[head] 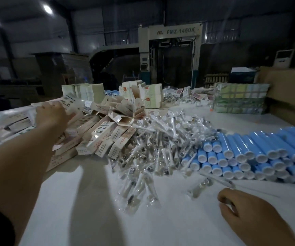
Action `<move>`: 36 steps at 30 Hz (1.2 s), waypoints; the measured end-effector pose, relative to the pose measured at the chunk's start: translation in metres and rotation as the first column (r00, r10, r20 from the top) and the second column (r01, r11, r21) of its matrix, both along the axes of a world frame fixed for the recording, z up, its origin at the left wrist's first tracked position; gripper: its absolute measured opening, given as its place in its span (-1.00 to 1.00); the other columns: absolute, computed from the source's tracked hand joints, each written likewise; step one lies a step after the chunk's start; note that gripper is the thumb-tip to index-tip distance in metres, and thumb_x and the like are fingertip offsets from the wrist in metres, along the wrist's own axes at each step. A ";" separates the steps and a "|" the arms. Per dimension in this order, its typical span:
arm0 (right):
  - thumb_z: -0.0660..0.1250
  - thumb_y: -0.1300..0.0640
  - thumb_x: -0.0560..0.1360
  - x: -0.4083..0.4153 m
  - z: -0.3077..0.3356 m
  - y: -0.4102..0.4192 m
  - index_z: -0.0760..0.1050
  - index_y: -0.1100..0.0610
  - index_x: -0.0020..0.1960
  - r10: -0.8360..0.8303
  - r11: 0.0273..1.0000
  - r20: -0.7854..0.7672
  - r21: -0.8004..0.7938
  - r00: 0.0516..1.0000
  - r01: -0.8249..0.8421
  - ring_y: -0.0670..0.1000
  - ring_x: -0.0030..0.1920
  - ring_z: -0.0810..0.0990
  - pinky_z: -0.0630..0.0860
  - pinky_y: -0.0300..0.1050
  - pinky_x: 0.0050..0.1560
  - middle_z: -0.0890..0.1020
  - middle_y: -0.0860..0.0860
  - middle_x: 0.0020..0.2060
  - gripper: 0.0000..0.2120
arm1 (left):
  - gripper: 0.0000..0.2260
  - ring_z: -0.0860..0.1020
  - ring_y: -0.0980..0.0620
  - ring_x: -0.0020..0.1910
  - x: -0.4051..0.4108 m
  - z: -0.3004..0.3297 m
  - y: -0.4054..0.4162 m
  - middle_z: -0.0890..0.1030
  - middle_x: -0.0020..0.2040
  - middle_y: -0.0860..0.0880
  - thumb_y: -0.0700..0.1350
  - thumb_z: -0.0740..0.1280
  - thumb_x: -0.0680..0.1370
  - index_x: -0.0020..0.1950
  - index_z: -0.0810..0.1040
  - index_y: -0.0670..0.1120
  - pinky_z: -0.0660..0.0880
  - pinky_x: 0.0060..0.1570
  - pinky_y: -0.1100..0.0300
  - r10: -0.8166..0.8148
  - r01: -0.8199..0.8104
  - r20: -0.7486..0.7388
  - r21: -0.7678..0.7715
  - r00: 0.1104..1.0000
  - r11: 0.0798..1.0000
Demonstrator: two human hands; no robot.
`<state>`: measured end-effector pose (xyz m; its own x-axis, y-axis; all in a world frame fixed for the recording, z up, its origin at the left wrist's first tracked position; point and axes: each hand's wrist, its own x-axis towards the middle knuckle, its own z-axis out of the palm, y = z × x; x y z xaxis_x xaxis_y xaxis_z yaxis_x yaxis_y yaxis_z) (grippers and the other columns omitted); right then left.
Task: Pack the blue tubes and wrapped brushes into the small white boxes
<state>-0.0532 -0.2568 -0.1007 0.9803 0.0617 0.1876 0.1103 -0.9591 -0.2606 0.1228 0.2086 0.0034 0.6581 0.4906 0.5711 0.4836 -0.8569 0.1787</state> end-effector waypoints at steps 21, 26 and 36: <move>0.05 -0.16 0.61 0.009 0.002 -0.040 0.69 0.19 -0.22 -0.018 -0.120 -0.146 0.982 0.989 0.142 0.06 -0.34 0.53 0.36 -0.18 -0.46 0.68 0.21 -0.22 -0.41 | -0.63 0.35 0.03 -0.03 -0.136 -0.076 -0.265 0.29 0.04 0.05 -0.06 0.27 0.47 0.26 0.31 -0.01 0.38 -0.14 0.12 -0.813 0.808 -0.266 -0.161 0.517 0.567; 0.29 0.17 0.53 0.013 -0.003 -0.036 0.53 0.12 -0.22 -0.186 0.280 -0.138 0.942 0.973 0.187 -0.02 -0.50 0.46 0.31 -0.25 -0.54 0.67 0.13 -0.31 -0.84 | -0.63 0.43 0.00 0.06 -0.139 -0.097 -0.268 0.33 0.00 0.11 0.14 0.15 0.48 0.25 0.29 0.09 0.32 0.00 0.06 -0.803 0.830 -0.313 -0.073 0.508 0.553; 0.26 0.20 0.55 0.010 -0.001 -0.036 0.56 0.31 -0.02 -0.141 0.290 -0.157 0.937 0.978 0.192 0.01 -0.42 0.51 0.41 -0.20 -0.45 0.68 0.22 -0.17 -0.82 | -0.41 0.40 0.01 0.18 -0.146 -0.096 -0.308 0.38 0.25 0.04 0.35 0.01 0.49 0.41 0.13 0.05 0.28 0.13 0.08 -0.806 0.877 -0.350 0.131 0.478 0.463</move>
<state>-0.0433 -0.2923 -0.1020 0.9540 -0.2974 -0.0378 -0.0543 -0.0473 -0.9974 -0.0230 -0.0994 -0.0923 0.7768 -0.5144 0.3634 -0.5102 -0.8522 -0.1159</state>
